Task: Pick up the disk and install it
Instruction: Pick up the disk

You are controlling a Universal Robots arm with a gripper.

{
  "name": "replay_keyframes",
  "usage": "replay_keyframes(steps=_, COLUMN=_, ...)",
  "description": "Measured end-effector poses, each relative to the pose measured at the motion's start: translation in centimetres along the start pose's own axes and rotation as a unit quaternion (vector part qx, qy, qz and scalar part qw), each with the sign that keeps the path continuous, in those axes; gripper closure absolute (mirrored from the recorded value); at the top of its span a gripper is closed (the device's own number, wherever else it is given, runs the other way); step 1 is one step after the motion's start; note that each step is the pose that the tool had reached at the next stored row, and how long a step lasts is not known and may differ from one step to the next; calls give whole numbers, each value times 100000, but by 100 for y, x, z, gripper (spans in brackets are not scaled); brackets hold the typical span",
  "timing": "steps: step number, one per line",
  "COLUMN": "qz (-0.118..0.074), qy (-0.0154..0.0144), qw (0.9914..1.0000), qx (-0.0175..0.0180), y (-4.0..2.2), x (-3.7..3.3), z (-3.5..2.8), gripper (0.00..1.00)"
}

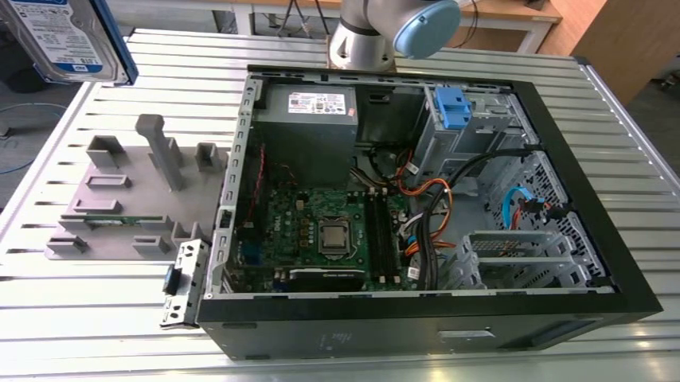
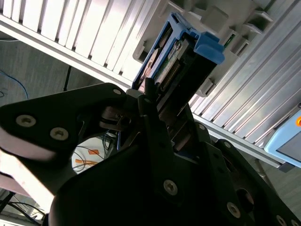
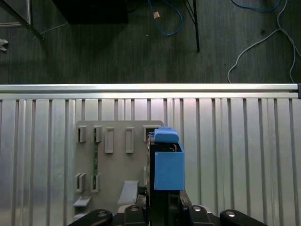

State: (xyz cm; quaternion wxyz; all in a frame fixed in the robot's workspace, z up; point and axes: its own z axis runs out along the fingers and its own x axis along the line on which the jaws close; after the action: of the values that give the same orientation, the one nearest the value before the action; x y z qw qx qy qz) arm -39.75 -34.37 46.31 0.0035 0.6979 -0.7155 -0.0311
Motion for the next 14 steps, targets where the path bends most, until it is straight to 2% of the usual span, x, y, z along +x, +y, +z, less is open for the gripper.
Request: replay_keyframes(steps=14, qz=-1, qy=3, qw=100000, qx=-3, y=1, x=-1, z=-39, gripper=65)
